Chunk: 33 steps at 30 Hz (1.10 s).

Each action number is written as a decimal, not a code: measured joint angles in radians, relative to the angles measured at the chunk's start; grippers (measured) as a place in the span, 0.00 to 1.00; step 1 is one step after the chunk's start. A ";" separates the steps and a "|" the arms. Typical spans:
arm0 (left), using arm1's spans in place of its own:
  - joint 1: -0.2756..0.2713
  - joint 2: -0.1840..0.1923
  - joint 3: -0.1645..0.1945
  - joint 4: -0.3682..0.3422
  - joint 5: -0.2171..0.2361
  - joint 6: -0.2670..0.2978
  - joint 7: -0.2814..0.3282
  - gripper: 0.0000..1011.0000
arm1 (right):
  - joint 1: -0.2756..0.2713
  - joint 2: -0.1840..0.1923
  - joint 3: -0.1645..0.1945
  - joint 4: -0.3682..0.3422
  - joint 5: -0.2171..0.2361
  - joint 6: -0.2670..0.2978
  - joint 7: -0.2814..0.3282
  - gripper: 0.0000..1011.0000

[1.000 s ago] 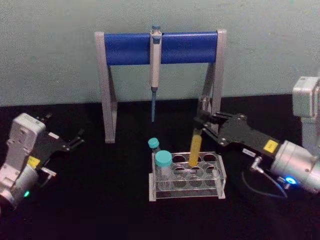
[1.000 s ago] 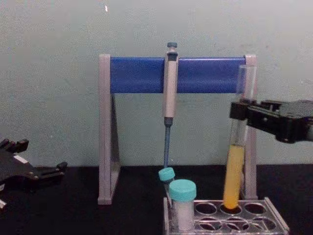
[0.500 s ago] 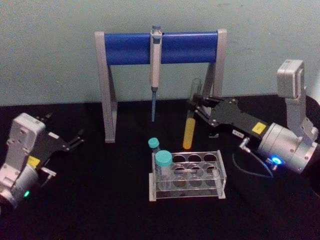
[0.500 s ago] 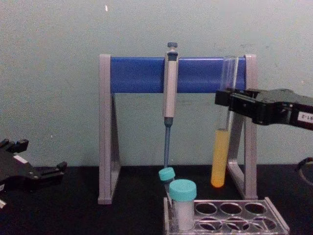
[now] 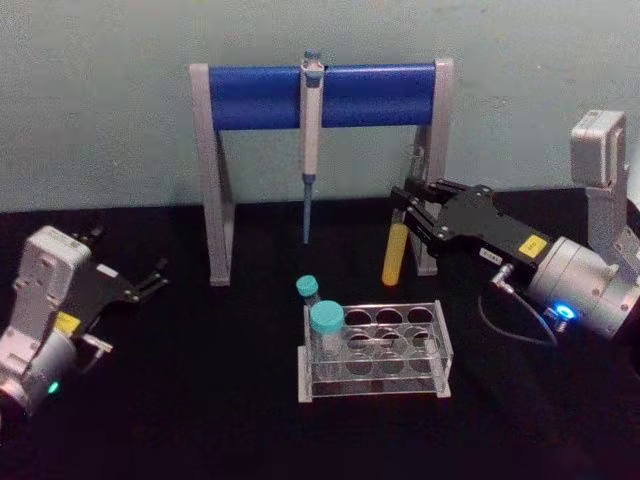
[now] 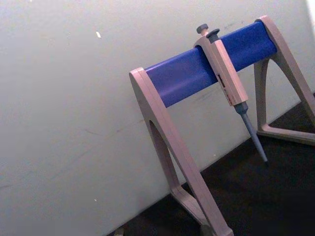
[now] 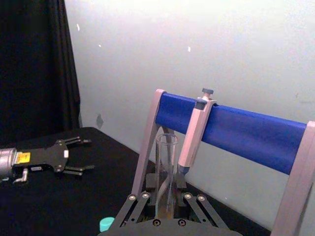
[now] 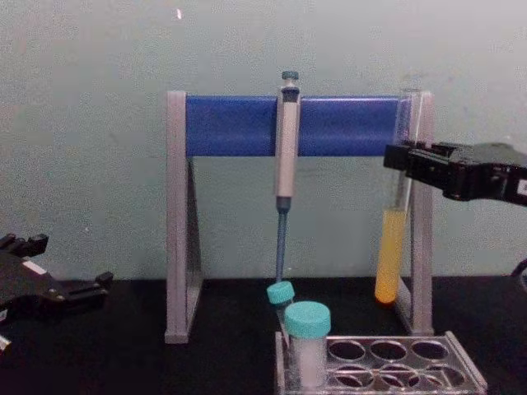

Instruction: Pick up the test tube from the test tube rack, shake it, then place it back into the test tube rack.

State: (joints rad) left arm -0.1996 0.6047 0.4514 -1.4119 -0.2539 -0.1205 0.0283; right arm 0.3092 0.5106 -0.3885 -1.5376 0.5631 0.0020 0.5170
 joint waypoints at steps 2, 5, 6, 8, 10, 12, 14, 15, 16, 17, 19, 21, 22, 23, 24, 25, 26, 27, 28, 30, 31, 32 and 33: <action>0.000 0.000 0.000 0.000 0.000 0.000 0.000 0.99 | 0.000 0.000 0.000 0.000 0.000 0.000 0.000 0.23; 0.000 0.000 0.000 0.000 0.000 0.000 0.000 0.99 | 0.000 -0.001 0.001 0.000 -0.001 0.000 0.001 0.23; 0.000 0.000 0.000 0.000 0.000 0.000 0.000 0.99 | 0.000 -0.001 0.001 0.001 -0.001 0.000 0.002 0.23; 0.000 0.000 0.000 0.000 0.000 0.000 0.000 0.99 | 0.000 -0.001 0.001 0.001 -0.001 0.000 0.003 0.23; 0.000 0.000 0.000 0.000 0.000 0.000 0.000 0.99 | 0.001 -0.001 0.001 0.001 -0.001 0.001 0.004 0.23; 0.000 0.000 0.000 0.000 0.000 0.000 0.000 0.99 | 0.001 -0.002 0.001 0.002 -0.001 0.001 0.005 0.23; 0.000 0.000 0.000 0.000 0.000 0.000 0.000 0.99 | 0.002 -0.001 0.001 0.003 -0.001 0.001 0.008 0.23; 0.000 0.000 0.000 0.000 0.000 0.000 0.000 0.99 | 0.002 -0.002 0.001 0.003 -0.001 0.001 0.009 0.23; 0.000 0.000 0.000 0.000 0.000 0.000 0.000 0.99 | 0.002 -0.001 0.001 0.003 -0.001 0.001 0.009 0.23; 0.000 0.000 0.000 0.000 0.000 0.000 0.000 0.99 | 0.002 -0.001 0.001 0.003 -0.001 0.001 0.010 0.23; 0.000 0.000 0.000 0.000 0.000 0.000 0.000 0.99 | 0.002 0.000 0.001 0.003 -0.001 0.001 0.012 0.23; 0.000 0.000 0.000 0.000 0.000 0.000 0.000 0.99 | 0.002 0.001 0.001 0.002 0.000 0.001 0.015 0.23; 0.000 0.000 0.000 0.000 0.000 0.000 0.000 0.99 | 0.002 0.001 0.001 0.001 0.001 0.001 0.016 0.23; 0.000 0.000 0.000 0.000 0.000 0.000 0.000 0.99 | 0.001 0.003 0.001 -0.002 0.003 0.000 0.020 0.23; 0.000 0.000 0.000 0.000 0.000 0.000 0.000 0.99 | 0.000 0.004 0.001 -0.004 0.005 0.000 0.022 0.23; 0.000 0.000 0.000 0.000 0.000 0.000 0.000 0.99 | -0.001 0.005 0.001 -0.006 0.007 0.000 0.025 0.23; 0.000 0.000 0.000 0.000 0.000 0.000 0.000 0.99 | -0.003 0.006 0.000 -0.008 0.009 -0.001 0.028 0.23; 0.000 0.000 0.000 0.000 0.000 0.000 0.000 0.99 | -0.008 0.010 -0.001 -0.015 0.014 -0.002 0.035 0.23; 0.000 0.000 0.000 0.000 0.000 0.000 0.000 0.99 | -0.010 0.011 -0.002 -0.018 0.016 -0.002 0.039 0.23; 0.000 0.000 0.000 0.000 0.000 0.000 0.000 0.99 | -0.017 0.016 -0.005 -0.028 0.023 -0.005 0.050 0.23; 0.000 0.000 0.000 0.000 0.000 0.000 0.000 0.99 | -0.020 0.019 -0.007 -0.031 0.026 -0.006 0.055 0.23; 0.000 0.000 0.000 0.000 0.000 0.000 0.000 0.99 | -0.022 0.020 -0.008 -0.033 0.028 -0.008 0.059 0.23; 0.000 0.000 0.000 0.000 0.000 0.000 0.000 0.99 | -0.024 0.022 -0.011 -0.036 0.031 -0.009 0.063 0.23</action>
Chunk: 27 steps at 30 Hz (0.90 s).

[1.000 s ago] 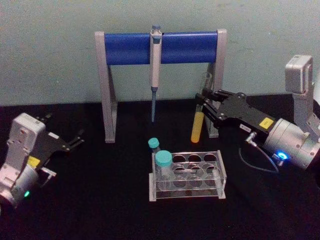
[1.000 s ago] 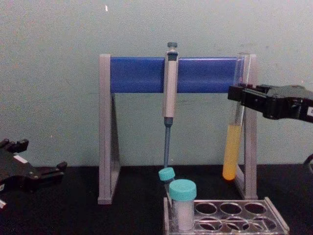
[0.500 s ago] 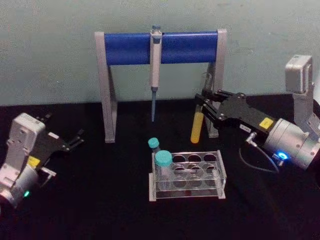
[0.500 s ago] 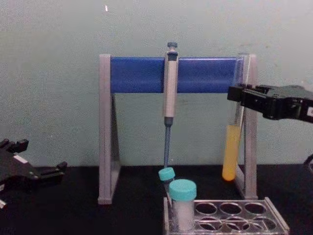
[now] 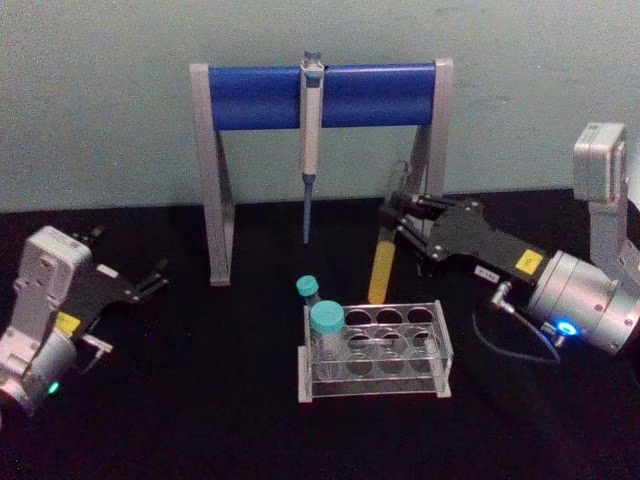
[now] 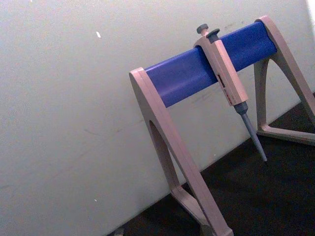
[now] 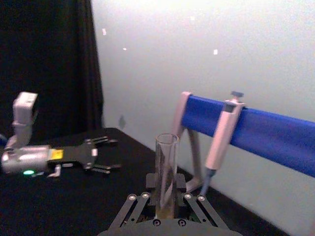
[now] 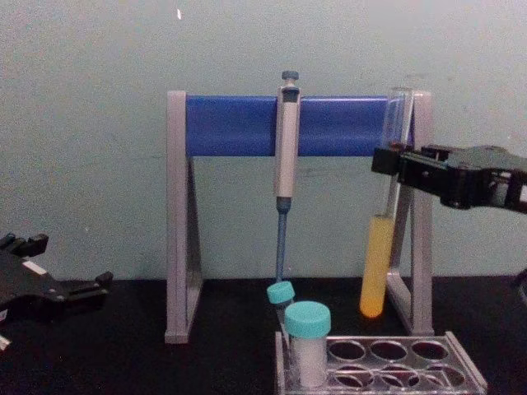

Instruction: Pick up the test tube from the test tube rack, shake it, then place it back into the test tube rack.

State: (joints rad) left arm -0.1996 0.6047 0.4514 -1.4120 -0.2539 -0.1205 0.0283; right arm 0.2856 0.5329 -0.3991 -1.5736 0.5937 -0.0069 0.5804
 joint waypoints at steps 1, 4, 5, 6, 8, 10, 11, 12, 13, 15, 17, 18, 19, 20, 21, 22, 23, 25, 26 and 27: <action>0.000 0.000 0.000 0.000 0.000 0.000 0.000 0.99 | -0.004 0.004 -0.005 -0.005 0.004 -0.003 0.010 0.23; 0.000 0.000 0.000 0.000 0.000 0.000 0.000 0.99 | -0.009 0.010 -0.012 -0.009 0.010 -0.008 0.024 0.23; 0.000 0.000 0.000 0.000 0.000 0.000 0.000 0.99 | -0.010 0.012 -0.014 -0.010 0.012 -0.010 0.029 0.23; 0.000 0.000 0.000 0.000 0.000 0.000 0.000 0.99 | -0.012 0.016 -0.019 -0.011 0.016 -0.013 0.039 0.23; 0.000 0.000 0.000 0.000 0.000 0.000 0.000 0.99 | -0.015 0.022 -0.026 -0.012 0.021 -0.017 0.051 0.23; 0.000 0.000 0.000 0.000 0.000 0.000 0.000 0.99 | -0.016 0.027 -0.034 -0.010 0.025 -0.022 0.064 0.23; 0.000 0.000 0.000 0.000 0.000 0.000 0.000 0.99 | -0.016 0.028 -0.037 -0.009 0.025 -0.023 0.068 0.23; 0.000 0.000 0.000 0.000 0.000 0.000 0.000 0.99 | -0.015 0.030 -0.039 -0.007 0.026 -0.024 0.072 0.23; 0.000 0.000 0.000 0.000 0.000 0.000 0.000 0.99 | -0.015 0.031 -0.041 -0.006 0.027 -0.025 0.075 0.23; 0.000 0.000 0.000 0.000 0.000 0.000 0.000 0.99 | -0.013 0.034 -0.049 -0.002 0.028 -0.028 0.082 0.23; 0.000 0.000 0.000 0.000 0.000 0.000 0.000 0.99 | -0.012 0.036 -0.055 0.001 0.028 -0.029 0.085 0.23; 0.000 0.000 0.000 0.000 0.000 0.000 0.000 0.99 | -0.012 0.036 -0.057 0.002 0.028 -0.029 0.085 0.23; 0.000 0.000 0.000 0.000 0.000 0.000 0.000 0.99 | -0.010 0.037 -0.061 0.003 0.028 -0.029 0.085 0.23; 0.000 0.000 0.000 0.000 0.000 0.000 0.000 0.99 | -0.010 0.037 -0.062 0.004 0.028 -0.029 0.085 0.23; 0.000 0.000 0.000 0.000 0.000 0.000 0.000 0.99 | -0.009 0.037 -0.064 0.005 0.027 -0.029 0.085 0.23; 0.000 0.000 0.000 0.000 0.000 0.000 0.000 0.99 | -0.009 0.038 -0.067 0.007 0.027 -0.029 0.084 0.23; 0.000 0.000 0.000 0.000 0.000 0.000 0.000 0.99 | -0.009 0.038 -0.067 0.007 0.027 -0.029 0.084 0.23; 0.000 0.000 0.000 0.000 0.000 0.000 0.000 0.99 | -0.008 0.038 -0.071 0.009 0.025 -0.029 0.081 0.23; 0.000 0.000 0.000 0.000 0.000 0.000 0.000 0.99 | -0.008 0.038 -0.072 0.010 0.025 -0.028 0.080 0.23; 0.000 0.000 0.000 0.000 0.000 0.000 0.000 0.99 | -0.007 0.037 -0.072 0.011 0.025 -0.028 0.079 0.23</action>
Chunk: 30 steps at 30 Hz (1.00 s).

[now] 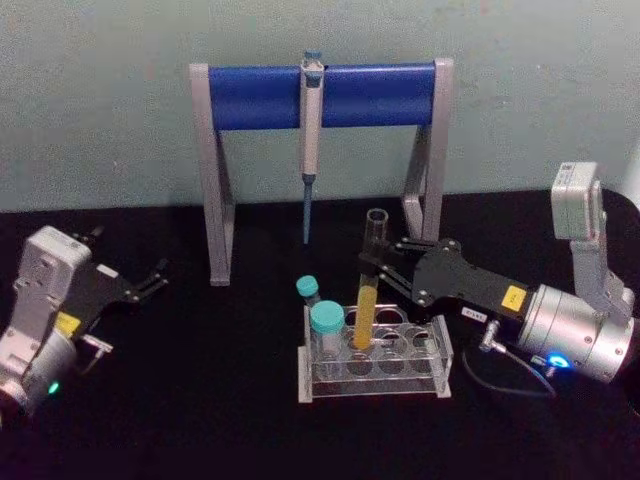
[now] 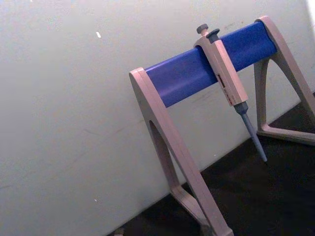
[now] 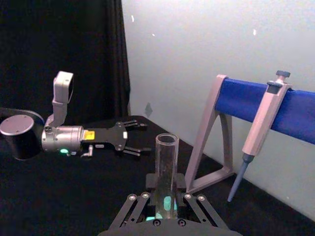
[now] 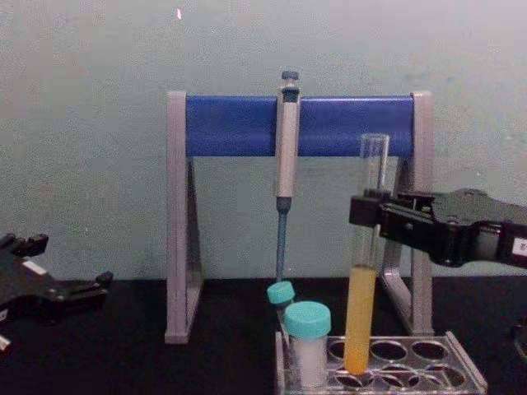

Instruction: Pick up the test tube from the test tube rack, shake it, then place it back into the test tube rack.

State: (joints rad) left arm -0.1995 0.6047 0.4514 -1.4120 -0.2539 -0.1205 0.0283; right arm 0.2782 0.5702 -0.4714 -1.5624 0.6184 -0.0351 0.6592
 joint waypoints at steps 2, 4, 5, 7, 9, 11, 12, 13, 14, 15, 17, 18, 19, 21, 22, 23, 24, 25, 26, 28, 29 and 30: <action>0.000 0.000 0.000 0.000 0.000 0.000 0.000 0.99 | 0.001 -0.001 -0.002 0.003 -0.002 0.000 -0.004 0.23; 0.000 0.000 0.000 0.000 0.000 0.000 0.000 0.99 | 0.002 -0.002 -0.003 0.006 -0.003 0.001 -0.007 0.23; 0.000 0.000 0.000 0.000 0.000 0.000 0.000 0.99 | 0.002 -0.003 -0.004 0.007 -0.004 0.002 -0.009 0.23; 0.000 0.000 0.000 0.000 0.000 0.000 0.000 0.99 | 0.002 -0.003 -0.006 0.008 -0.005 0.003 -0.010 0.23; 0.000 0.000 0.000 0.000 0.000 0.000 0.000 0.99 | 0.003 -0.004 -0.007 0.011 -0.007 0.004 -0.011 0.23; 0.000 0.000 0.000 0.000 0.000 0.000 0.000 0.99 | 0.003 -0.005 -0.009 0.013 -0.008 0.004 -0.011 0.23; 0.000 0.000 0.000 0.000 0.000 0.000 0.000 0.99 | 0.003 -0.006 -0.011 0.015 -0.008 0.005 -0.011 0.23; 0.000 0.000 0.000 0.000 0.000 0.000 0.000 0.99 | 0.004 -0.006 -0.012 0.016 -0.009 0.005 -0.011 0.23; 0.000 0.000 0.000 0.000 0.000 0.000 0.000 0.99 | 0.004 -0.006 -0.012 0.017 -0.009 0.005 -0.011 0.23; 0.000 0.000 0.000 0.000 0.000 0.000 0.000 0.99 | 0.004 -0.006 -0.013 0.018 -0.010 0.005 -0.011 0.23; 0.000 0.000 0.000 0.000 0.000 0.000 0.000 0.99 | 0.004 -0.007 -0.014 0.021 -0.012 0.007 -0.012 0.23; 0.000 0.000 0.000 0.000 0.000 0.000 0.000 0.99 | 0.004 -0.008 -0.015 0.022 -0.013 0.007 -0.013 0.23; 0.000 0.000 0.000 0.000 0.000 0.000 0.000 0.99 | 0.005 -0.009 -0.016 0.026 -0.015 0.007 -0.014 0.23; 0.000 0.000 0.000 0.000 0.000 0.000 0.000 0.99 | 0.006 -0.011 -0.017 0.030 -0.017 0.008 -0.015 0.23; 0.000 0.000 0.000 0.000 0.000 0.000 0.000 0.99 | 0.007 -0.012 -0.018 0.032 -0.018 0.008 -0.016 0.23; 0.000 0.000 0.000 0.000 0.000 0.000 0.000 0.99 | 0.007 -0.014 -0.019 0.037 -0.020 0.008 -0.016 0.23; 0.000 0.000 0.000 0.000 0.000 0.000 0.000 0.99 | 0.008 -0.016 -0.020 0.040 -0.020 0.008 -0.017 0.23; 0.000 0.000 0.000 0.000 0.000 0.000 0.000 0.99 | 0.009 -0.018 -0.020 0.045 -0.021 0.009 -0.017 0.23; 0.000 0.000 0.000 0.000 0.000 0.000 0.000 0.99 | 0.009 -0.019 -0.021 0.047 -0.021 0.009 -0.017 0.23; 0.000 0.000 0.000 0.000 0.000 0.000 0.000 0.99 | 0.011 -0.023 -0.023 0.055 -0.022 0.011 -0.018 0.23; 0.000 0.000 0.000 0.000 0.000 0.000 0.000 0.99 | 0.012 -0.024 -0.024 0.057 -0.022 0.011 -0.018 0.23; 0.000 0.000 0.000 0.000 0.000 0.000 0.000 0.99 | 0.012 -0.025 -0.024 0.059 -0.023 0.012 -0.018 0.23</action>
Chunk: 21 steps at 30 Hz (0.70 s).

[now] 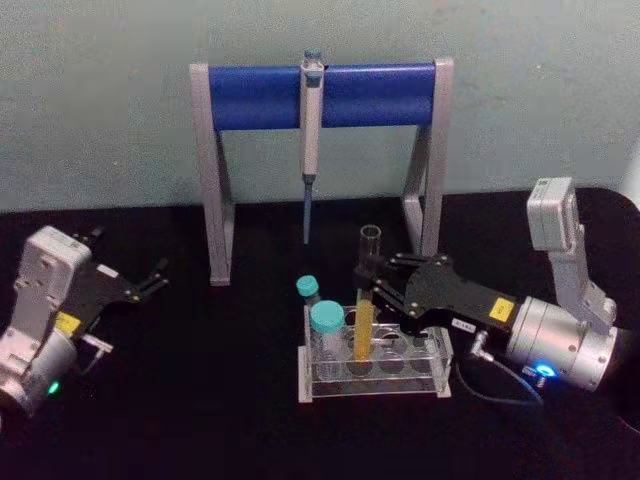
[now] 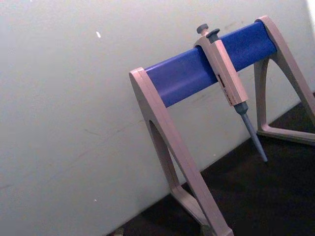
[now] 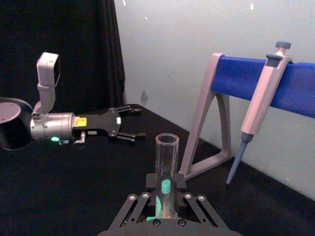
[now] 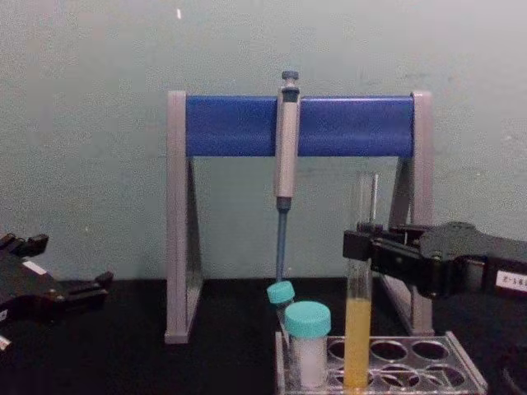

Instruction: Pick up the test tube from the test tube rack, shake it, then place it back into the test tube rack.

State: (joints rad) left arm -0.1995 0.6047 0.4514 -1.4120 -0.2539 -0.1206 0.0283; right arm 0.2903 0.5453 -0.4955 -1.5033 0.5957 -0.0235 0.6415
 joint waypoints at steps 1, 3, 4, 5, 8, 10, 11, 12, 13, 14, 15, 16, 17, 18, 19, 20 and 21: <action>0.000 0.000 0.000 0.000 0.000 0.000 0.000 0.99 | 0.001 -0.002 -0.001 0.005 0.000 0.001 0.000 0.23; 0.000 0.000 0.000 0.000 0.000 0.000 0.000 0.99 | 0.002 -0.004 -0.002 0.009 -0.001 0.001 0.000 0.23; 0.000 0.000 0.000 0.000 0.000 0.000 0.000 0.99 | 0.002 -0.005 -0.002 0.011 -0.001 0.001 0.000 0.23; 0.000 0.000 0.000 0.000 0.000 0.000 0.000 0.99 | 0.003 -0.006 -0.003 0.015 -0.001 0.002 0.001 0.23; 0.000 0.000 0.000 0.000 0.000 0.000 0.000 0.99 | 0.003 -0.008 -0.004 0.020 -0.002 0.002 0.002 0.23; 0.000 0.000 0.000 0.000 0.000 0.000 0.000 0.99 | 0.003 -0.009 -0.006 0.024 -0.002 0.003 0.002 0.23; 0.000 0.000 0.000 0.000 0.000 0.000 0.000 0.99 | 0.003 -0.011 -0.007 0.027 -0.003 0.003 0.003 0.23; 0.000 0.000 0.000 0.000 0.000 0.000 0.000 0.99 | 0.003 -0.011 -0.007 0.028 -0.004 0.003 0.003 0.23; 0.000 0.000 0.000 0.000 0.000 0.000 0.000 0.99 | 0.003 -0.012 -0.008 0.029 -0.004 0.003 0.003 0.23; 0.000 0.000 0.000 0.000 0.000 0.000 0.000 0.99 | 0.003 -0.013 -0.008 0.031 -0.005 0.003 0.003 0.23; 0.000 0.000 0.000 0.000 0.000 0.000 0.000 0.99 | 0.003 -0.014 -0.009 0.034 -0.005 0.003 0.004 0.23; 0.000 0.000 0.000 0.000 0.000 0.000 0.000 0.99 | 0.003 -0.014 -0.009 0.035 -0.006 0.003 0.004 0.23; 0.000 0.000 0.000 0.000 0.000 0.000 0.000 0.99 | 0.003 -0.015 -0.010 0.036 -0.006 0.003 0.004 0.23; 0.000 0.000 0.000 0.000 0.000 0.000 0.000 0.99 | 0.003 -0.015 -0.011 0.038 -0.007 0.002 0.005 0.23; 0.000 0.000 0.000 0.000 0.000 0.000 0.000 0.99 | 0.003 -0.016 -0.011 0.040 -0.008 0.002 0.005 0.23; 0.000 0.000 0.000 0.000 0.000 0.000 0.000 0.99 | 0.004 -0.016 -0.012 0.042 -0.009 0.002 0.005 0.23; 0.000 0.000 0.000 0.000 0.000 0.000 0.000 0.99 | 0.005 -0.018 -0.014 0.046 -0.011 0.002 0.006 0.23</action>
State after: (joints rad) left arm -0.1995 0.6047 0.4514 -1.4120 -0.2539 -0.1205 0.0283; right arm 0.2951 0.5278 -0.5091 -1.4575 0.5847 -0.0216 0.6480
